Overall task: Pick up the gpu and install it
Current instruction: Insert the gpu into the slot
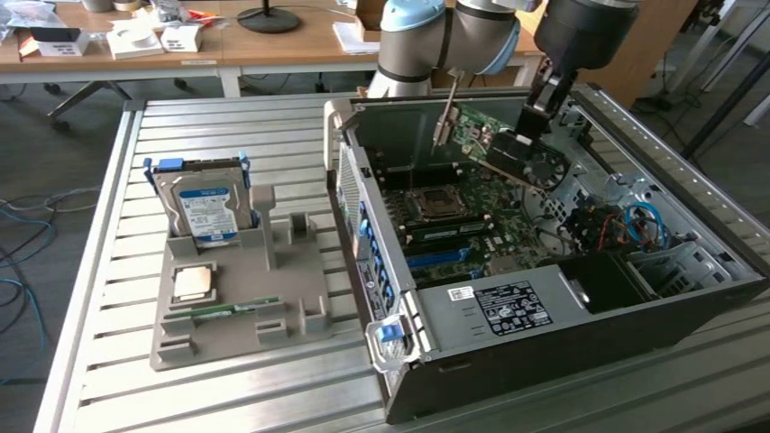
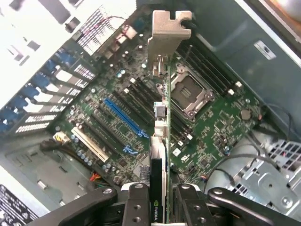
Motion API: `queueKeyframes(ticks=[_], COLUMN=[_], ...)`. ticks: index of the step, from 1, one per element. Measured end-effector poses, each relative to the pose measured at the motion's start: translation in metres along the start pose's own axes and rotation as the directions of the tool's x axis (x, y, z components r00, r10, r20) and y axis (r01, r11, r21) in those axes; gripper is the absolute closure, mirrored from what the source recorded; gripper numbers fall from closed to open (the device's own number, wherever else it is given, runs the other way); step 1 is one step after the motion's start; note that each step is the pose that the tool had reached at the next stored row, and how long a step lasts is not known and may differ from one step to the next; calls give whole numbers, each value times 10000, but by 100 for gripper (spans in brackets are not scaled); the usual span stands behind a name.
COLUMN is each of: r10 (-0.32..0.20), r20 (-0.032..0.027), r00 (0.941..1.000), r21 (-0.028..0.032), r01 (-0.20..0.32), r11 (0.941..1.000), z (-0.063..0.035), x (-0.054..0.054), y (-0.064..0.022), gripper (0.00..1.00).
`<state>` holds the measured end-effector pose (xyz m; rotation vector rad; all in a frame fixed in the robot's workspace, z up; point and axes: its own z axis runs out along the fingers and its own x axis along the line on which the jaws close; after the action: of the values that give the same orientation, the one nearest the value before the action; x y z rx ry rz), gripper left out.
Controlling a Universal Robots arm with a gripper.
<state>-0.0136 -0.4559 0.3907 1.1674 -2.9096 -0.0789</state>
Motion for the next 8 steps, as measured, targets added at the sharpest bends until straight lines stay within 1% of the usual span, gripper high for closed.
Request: queueKeyframes(ticks=[4,8], r10=[-633,-1249], r20=[-30,-60], r00=[9980,9921], r21=[-10,-21], r01=[633,1249], r11=[9980,9922], z=[4,8], x=[0,0], y=[0,0], gripper=[74,74])
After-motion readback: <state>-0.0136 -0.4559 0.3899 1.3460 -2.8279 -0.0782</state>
